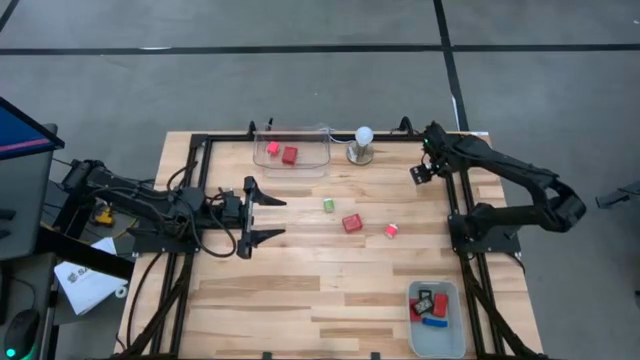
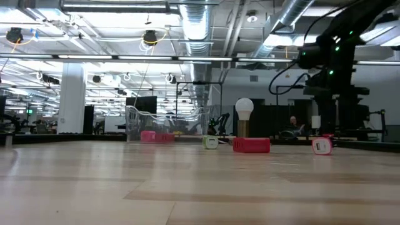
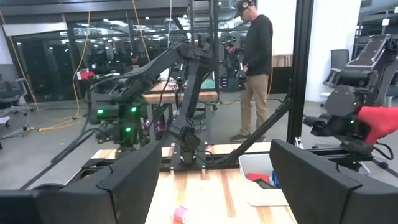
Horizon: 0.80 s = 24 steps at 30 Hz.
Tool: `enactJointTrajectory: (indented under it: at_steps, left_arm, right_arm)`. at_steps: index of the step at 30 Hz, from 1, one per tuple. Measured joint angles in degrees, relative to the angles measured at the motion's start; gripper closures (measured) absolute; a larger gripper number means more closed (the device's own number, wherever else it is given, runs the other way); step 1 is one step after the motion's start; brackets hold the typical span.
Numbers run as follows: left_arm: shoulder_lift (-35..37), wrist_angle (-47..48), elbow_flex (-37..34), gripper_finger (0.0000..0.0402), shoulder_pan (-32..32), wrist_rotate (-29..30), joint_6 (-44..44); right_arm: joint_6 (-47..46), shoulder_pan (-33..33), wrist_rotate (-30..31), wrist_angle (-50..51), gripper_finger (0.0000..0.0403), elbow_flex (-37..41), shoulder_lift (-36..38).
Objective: Pick & Place Office items
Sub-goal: Put the white black charger adapter into the transparent bin
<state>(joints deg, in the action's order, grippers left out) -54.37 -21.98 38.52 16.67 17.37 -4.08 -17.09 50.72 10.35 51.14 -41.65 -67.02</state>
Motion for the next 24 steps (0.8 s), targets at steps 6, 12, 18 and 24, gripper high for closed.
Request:
enactJointTrajectory:
  at_steps: [6, 12, 18, 24]
  left_arm:
    - [0.0, 0.0, 0.0, 0.0105, 0.0, 0.0, 0.0]
    - [0.0, 0.1, 0.0, 0.0105, 0.0, 0.0, 0.0]
    - [0.0, 0.1, 0.0, 0.0105, 0.0, 0.0, 0.0]
    - [0.0, 0.1, 0.0, 0.0105, 0.0, 0.0, 0.1]
  right_arm:
    - [-3.1, -0.5, 1.1, -5.4, 0.0123, 0.0, -4.5]
    - [-2.9, -0.6, 1.6, -8.0, 0.0123, 0.7, -8.3]
    - [-3.8, 0.2, 1.9, -12.9, 0.0123, 0.7, -13.2]
    - [-3.9, 0.7, 3.5, -14.6, 0.0123, 0.5, -16.8]
